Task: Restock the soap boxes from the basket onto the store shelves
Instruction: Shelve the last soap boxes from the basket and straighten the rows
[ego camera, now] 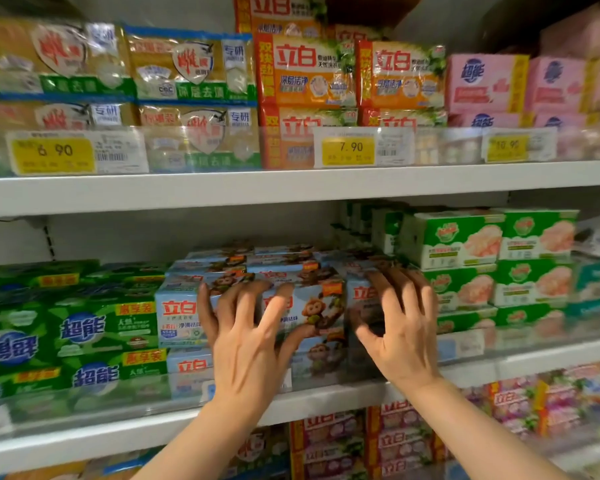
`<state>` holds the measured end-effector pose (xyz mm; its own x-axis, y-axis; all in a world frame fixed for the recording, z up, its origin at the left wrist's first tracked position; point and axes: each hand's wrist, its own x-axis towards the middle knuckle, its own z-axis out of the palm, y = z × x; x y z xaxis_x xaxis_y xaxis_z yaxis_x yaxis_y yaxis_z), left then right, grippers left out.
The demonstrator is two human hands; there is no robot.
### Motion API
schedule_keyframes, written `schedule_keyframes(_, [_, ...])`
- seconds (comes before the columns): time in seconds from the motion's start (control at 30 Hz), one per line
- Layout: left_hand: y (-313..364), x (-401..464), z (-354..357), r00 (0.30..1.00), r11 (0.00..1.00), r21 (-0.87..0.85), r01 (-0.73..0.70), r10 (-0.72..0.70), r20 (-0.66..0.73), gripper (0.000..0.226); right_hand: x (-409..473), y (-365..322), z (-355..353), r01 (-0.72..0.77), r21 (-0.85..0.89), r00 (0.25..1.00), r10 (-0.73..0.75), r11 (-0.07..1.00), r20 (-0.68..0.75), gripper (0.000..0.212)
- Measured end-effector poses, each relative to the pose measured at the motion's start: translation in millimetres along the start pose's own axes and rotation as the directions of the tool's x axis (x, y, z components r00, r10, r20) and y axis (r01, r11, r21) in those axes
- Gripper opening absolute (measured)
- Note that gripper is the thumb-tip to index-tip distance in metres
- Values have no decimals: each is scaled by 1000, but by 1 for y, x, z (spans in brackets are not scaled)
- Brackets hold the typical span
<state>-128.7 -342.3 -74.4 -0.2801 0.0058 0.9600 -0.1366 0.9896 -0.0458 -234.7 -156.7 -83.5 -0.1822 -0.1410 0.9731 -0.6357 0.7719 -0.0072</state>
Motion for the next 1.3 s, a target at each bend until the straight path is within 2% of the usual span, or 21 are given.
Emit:
schedule_keyframes(0.07, [0,-1,1,1000,1000,0,-10,10,-13,45,-2,3,3,10,-4,1000,-10,1000,-18,47])
schedule_keyframes(0.2, [2,-3,0,999,999,28,-45,46,-10,40,-6,5,9,11,1,1000,-11,1000,-19,53])
schedule_keyframes(0.37, [2,-3,1,999,1000,-2,-22,22,24,39,-14,5,5,35,-32,996,-38,999,-86,39])
schedule_keyframes(0.67, [3,-4,1,999,999,-54,-2,3,34,39,-53,8,2,-13,5,1000,13,1000,3,37])
schedule_keyframes(0.83, [2,-4,1,999,999,-31,-15,16,33,43,-1,5,-9,24,94,996,-16,995,-87,43])
schedule_keyframes(0.87, [2,-4,2,999,999,-24,-22,22,36,45,18,3,-9,66,105,997,-61,992,-48,40])
schedule_keyframes(0.93, [1,-5,1,998,999,-3,-46,46,40,49,50,-1,-8,138,121,981,-153,983,122,38])
schedule_keyframes(1.0, [0,-5,0,997,998,5,-61,61,38,52,66,-6,-5,159,94,958,-177,983,227,42])
schedule_keyframes(1.3, [1,-2,-5,996,998,-6,-58,58,74,51,57,-5,-1,92,112,984,-108,989,142,31])
